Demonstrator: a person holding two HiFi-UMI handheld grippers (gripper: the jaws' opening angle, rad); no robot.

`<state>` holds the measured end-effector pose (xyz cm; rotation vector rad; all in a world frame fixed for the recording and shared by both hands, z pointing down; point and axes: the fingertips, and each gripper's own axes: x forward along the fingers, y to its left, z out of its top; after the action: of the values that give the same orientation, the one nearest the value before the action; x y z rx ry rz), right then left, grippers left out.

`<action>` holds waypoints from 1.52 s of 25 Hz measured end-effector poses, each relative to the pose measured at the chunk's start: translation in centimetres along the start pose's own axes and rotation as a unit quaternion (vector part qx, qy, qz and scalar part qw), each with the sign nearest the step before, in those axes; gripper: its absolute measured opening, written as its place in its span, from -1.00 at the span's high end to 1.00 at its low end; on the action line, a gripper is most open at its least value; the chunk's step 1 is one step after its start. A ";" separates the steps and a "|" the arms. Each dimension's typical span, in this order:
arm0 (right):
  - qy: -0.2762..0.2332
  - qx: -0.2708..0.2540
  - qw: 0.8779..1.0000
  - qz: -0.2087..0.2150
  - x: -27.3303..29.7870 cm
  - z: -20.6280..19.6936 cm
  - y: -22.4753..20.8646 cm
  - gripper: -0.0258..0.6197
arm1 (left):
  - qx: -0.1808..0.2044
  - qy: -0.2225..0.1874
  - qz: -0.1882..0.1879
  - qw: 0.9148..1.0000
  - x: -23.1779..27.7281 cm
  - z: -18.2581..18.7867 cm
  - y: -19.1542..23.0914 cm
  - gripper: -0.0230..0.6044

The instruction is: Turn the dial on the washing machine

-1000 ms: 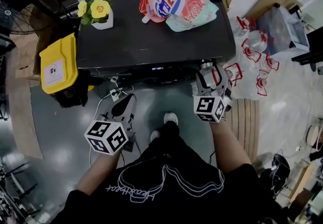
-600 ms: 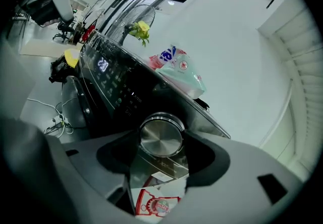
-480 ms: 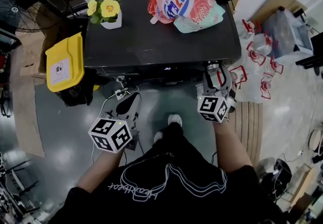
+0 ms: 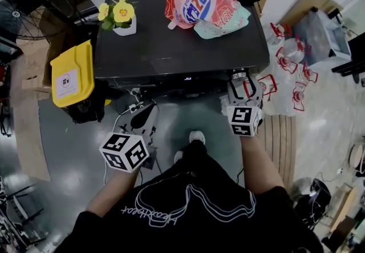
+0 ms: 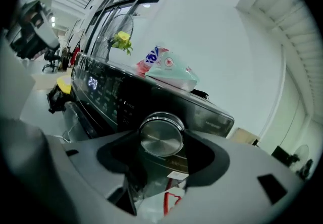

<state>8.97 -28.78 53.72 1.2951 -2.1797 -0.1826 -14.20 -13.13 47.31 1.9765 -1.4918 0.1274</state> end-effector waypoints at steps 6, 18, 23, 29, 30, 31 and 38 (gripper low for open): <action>-0.007 0.117 0.993 0.025 0.0 -0.4 -0.3 0.05 | 0.003 -0.007 0.002 1.000 -0.7 0.4 0.4 0.91; -0.013 0.256 0.964 0.064 0.1 -0.8 -0.5 0.05 | 0.006 -0.016 0.002 1.000 -2.3 0.6 0.6 0.91; -0.029 0.393 0.913 0.103 0.1 -1.0 -0.6 0.05 | 0.010 -0.023 0.001 1.000 -2.9 0.9 0.5 0.91; -0.015 0.348 0.934 0.077 -0.4 -0.8 -0.8 0.01 | 0.017 -0.030 -0.006 0.999 -4.1 1.2 0.1 0.91; -0.014 0.321 0.945 0.068 -0.8 -0.5 -0.8 -0.04 | 0.020 -0.029 -0.006 0.999 -4.3 1.2 0.0 0.91; -0.015 0.295 0.953 0.060 -1.3 0.0 -0.8 -0.10 | 0.024 -0.027 -0.004 0.999 -4.5 1.2 0.1 0.91; -0.040 0.169 0.977 0.123 -7.4 6.6 2.4 -0.07 | 0.039 -0.027 -0.020 0.999 -6.9 2.0 -1.1 0.91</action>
<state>6.13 -22.49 46.19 1.1908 -2.4949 0.2486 -16.20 -8.36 42.23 2.0855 -1.5021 0.1179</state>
